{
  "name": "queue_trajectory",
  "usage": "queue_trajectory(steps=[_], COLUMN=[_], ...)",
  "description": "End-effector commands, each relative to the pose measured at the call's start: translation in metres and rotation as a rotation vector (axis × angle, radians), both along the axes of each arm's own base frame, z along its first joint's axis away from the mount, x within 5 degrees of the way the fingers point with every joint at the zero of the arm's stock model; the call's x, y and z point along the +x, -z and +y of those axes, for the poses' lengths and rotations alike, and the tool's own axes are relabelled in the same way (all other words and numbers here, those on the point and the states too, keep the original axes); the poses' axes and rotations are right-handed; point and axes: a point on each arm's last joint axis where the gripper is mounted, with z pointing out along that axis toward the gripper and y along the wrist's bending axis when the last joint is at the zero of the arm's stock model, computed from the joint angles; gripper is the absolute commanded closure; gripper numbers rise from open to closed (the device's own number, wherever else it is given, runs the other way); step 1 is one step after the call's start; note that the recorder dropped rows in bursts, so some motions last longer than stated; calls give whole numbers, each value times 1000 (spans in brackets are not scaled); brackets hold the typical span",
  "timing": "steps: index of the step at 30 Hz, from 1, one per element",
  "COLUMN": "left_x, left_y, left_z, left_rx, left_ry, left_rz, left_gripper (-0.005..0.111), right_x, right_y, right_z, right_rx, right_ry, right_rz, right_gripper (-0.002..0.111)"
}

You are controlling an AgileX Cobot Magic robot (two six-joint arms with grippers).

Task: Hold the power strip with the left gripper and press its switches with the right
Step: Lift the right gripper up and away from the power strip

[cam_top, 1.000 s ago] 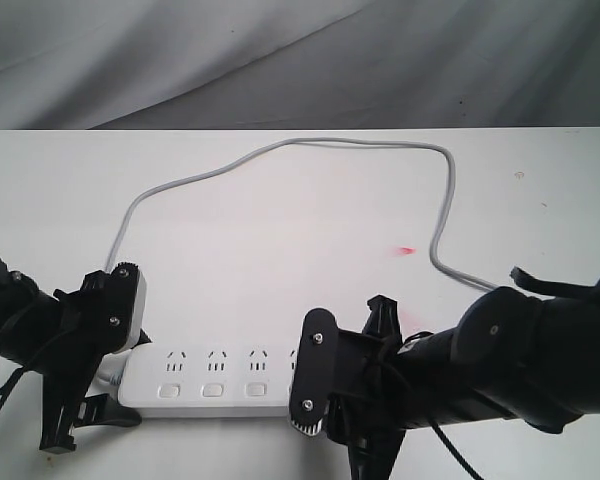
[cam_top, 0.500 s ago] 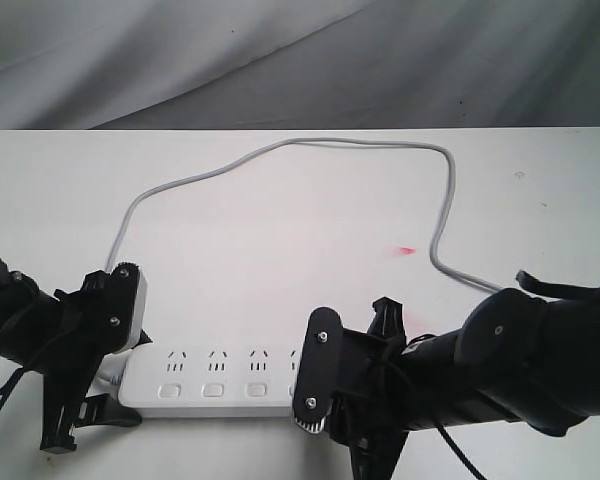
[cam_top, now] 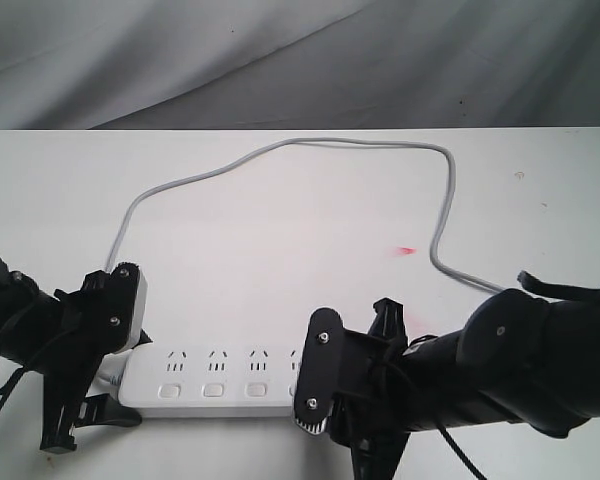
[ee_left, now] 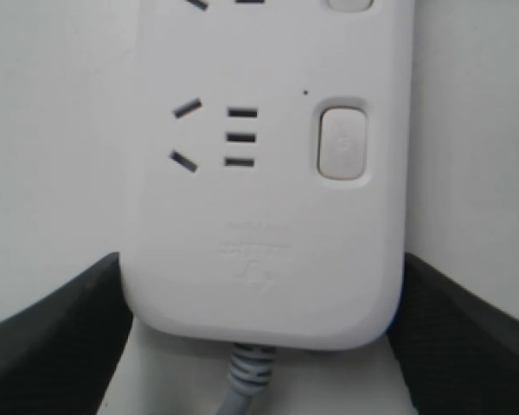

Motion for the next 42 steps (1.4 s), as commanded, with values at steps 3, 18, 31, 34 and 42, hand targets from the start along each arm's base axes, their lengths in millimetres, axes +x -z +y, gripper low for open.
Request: queue_trajectory(steps=[3, 18, 31, 34, 42], left_x=[3, 3, 3, 3, 3], left_y=[2, 2, 2, 2, 2], left_z=[3, 3, 3, 3, 3], left_rx=[26, 26, 26, 26, 26], left_ry=[-4, -4, -4, -4, -4], left_rz=[-21, -21, -21, -21, -21], left_gripper=[52, 52, 52, 52, 52], right_x=[-6, -8, -33, -56, -88], right_y=[-8, -29, -85, -98, -116], right_z=[-8, -9, -33, -54, -86], right_rx=[22, 80, 308, 411, 600], right_ry=[8, 4, 151, 216, 279], right_rz=[5, -49, -110, -111, -151], right_gripper=[73, 73, 73, 73, 73])
